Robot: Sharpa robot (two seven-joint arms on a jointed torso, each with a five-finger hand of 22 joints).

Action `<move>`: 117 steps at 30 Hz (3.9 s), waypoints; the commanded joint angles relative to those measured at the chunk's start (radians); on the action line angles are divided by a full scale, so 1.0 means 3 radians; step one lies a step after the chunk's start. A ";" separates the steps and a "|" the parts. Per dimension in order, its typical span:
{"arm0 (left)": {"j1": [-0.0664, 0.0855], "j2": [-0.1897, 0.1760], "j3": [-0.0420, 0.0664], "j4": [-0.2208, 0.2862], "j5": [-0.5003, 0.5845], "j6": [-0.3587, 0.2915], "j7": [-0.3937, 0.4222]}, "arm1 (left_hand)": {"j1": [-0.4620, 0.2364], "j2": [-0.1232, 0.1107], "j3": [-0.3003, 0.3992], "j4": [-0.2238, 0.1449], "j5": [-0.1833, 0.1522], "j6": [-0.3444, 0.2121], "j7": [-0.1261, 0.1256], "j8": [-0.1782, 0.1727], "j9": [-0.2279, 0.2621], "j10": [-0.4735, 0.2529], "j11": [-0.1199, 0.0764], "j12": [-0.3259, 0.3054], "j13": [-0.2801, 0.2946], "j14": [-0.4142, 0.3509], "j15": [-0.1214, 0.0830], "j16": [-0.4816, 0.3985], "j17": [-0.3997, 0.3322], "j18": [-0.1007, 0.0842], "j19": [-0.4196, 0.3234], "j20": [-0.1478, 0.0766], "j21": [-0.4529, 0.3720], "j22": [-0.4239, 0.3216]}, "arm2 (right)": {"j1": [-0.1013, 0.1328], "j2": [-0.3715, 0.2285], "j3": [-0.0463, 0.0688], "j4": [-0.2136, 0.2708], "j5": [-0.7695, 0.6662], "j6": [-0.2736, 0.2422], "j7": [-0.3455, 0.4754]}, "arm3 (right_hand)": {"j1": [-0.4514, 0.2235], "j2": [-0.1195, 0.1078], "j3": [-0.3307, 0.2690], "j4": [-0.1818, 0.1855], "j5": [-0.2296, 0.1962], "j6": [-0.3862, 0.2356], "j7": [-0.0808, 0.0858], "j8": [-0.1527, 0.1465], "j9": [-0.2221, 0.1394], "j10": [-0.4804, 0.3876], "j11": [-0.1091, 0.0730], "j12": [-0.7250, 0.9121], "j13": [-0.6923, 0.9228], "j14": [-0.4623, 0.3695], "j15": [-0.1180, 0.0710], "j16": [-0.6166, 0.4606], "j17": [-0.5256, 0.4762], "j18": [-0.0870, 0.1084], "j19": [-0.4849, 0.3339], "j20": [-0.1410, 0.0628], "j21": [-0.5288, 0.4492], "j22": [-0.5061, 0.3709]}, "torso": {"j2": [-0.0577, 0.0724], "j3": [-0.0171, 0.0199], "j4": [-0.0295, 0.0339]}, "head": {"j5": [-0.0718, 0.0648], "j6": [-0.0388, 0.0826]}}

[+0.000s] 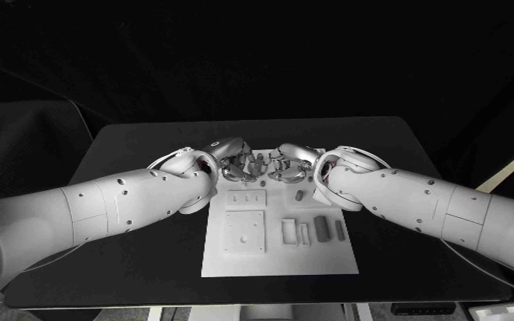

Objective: Assemble the parts on the task board

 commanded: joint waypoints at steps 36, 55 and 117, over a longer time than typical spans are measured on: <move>0.0000 0.0040 0.0003 -0.0008 -0.0053 -0.0030 0.0010 | 0.0013 0.0049 0.0031 -0.0018 0.0020 0.0241 0.0080 0.0003 0.0090 -0.0016 -0.0005 -0.0030 -0.0012 -0.0005 -0.0015 0.0014 -0.0010 0.0225 0.0005 -0.0023 0.0078 -0.0009 | -0.0016 0.0054 -0.0021 -0.0015 -0.0054 0.0084 -0.0008 | -0.0013 0.0015 0.0090 0.0010 0.0000 0.0036 0.0051 0.0028 0.0014 0.0017 0.0000 0.0021 -0.0010 0.0019 0.0007 0.0020 -0.0005 0.0016 0.0016 0.0002 0.0171 -0.0010 | 0.0000 0.0000 0.0000 | 0.0014 -0.0005; 0.0000 0.0051 0.0003 0.0000 -0.0037 -0.0026 0.0012 | 0.0017 0.0050 0.0036 -0.0021 0.0020 0.0240 0.0081 0.0002 0.0090 -0.0016 -0.0005 -0.0033 -0.0014 -0.0006 -0.0015 0.0013 -0.0013 0.0225 0.0005 -0.0023 0.0077 -0.0010 | -0.0027 0.0094 -0.0025 -0.0093 -0.0067 0.0084 -0.0022 | -0.0017 0.0017 0.0099 0.0011 0.0000 0.0037 0.0056 0.0029 0.0014 0.0016 0.0000 0.0022 -0.0011 0.0018 0.0008 0.0020 -0.0005 0.0015 0.0016 0.0002 0.0171 -0.0010 | -0.0001 -0.0001 -0.0001 | 0.0016 -0.0003; -0.0076 -0.0015 -0.0080 -0.0031 0.0127 0.0113 -0.0183 | 0.0024 0.0057 0.0051 -0.0027 0.0019 0.0239 0.0082 0.0000 0.0090 -0.0015 -0.0003 -0.0041 -0.0021 -0.0006 -0.0015 0.0012 -0.0020 0.0225 0.0006 -0.0021 0.0074 -0.0013 | -0.0025 -0.0282 0.0197 -0.0192 0.0104 -0.0194 -0.0031 | -0.0033 0.0013 0.0124 0.0010 -0.0002 0.0042 0.0069 0.0033 0.0016 0.0018 -0.0002 0.0026 -0.0014 0.0018 0.0009 0.0022 -0.0005 0.0014 0.0014 0.0003 0.0174 -0.0012 | 0.0000 0.0000 -0.0001 | 0.0010 -0.0070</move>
